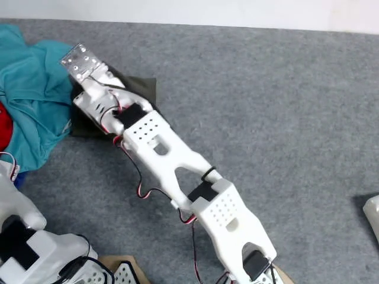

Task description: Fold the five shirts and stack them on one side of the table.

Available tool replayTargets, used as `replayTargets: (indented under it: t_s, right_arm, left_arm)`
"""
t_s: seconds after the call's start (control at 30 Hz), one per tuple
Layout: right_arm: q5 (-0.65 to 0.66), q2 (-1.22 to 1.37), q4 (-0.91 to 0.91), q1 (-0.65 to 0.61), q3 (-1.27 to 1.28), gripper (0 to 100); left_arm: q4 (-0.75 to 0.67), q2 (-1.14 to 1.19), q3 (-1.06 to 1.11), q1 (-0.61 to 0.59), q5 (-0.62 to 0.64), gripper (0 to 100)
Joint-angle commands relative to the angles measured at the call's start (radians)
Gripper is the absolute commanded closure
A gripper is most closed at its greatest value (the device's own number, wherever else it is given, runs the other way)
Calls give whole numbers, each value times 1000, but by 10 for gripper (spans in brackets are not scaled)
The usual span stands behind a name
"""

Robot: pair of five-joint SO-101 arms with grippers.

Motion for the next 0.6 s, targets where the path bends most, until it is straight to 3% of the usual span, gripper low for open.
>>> replayTargets:
  t_s: [0.0, 0.4, 0.57]
  right_arm:
    - [-106, -19, 193, -12, -183, 790]
    - [-129, -22, 654, 96, -731, 786]
    - [-129, -22, 877, 199, -970, 946]
  left_arm:
    - [-12, -1, -2, -1, 5, 993]
    - [-12, -1, -2, 4, 5, 993]
    - [-8, -2, -12, 159, -31, 993]
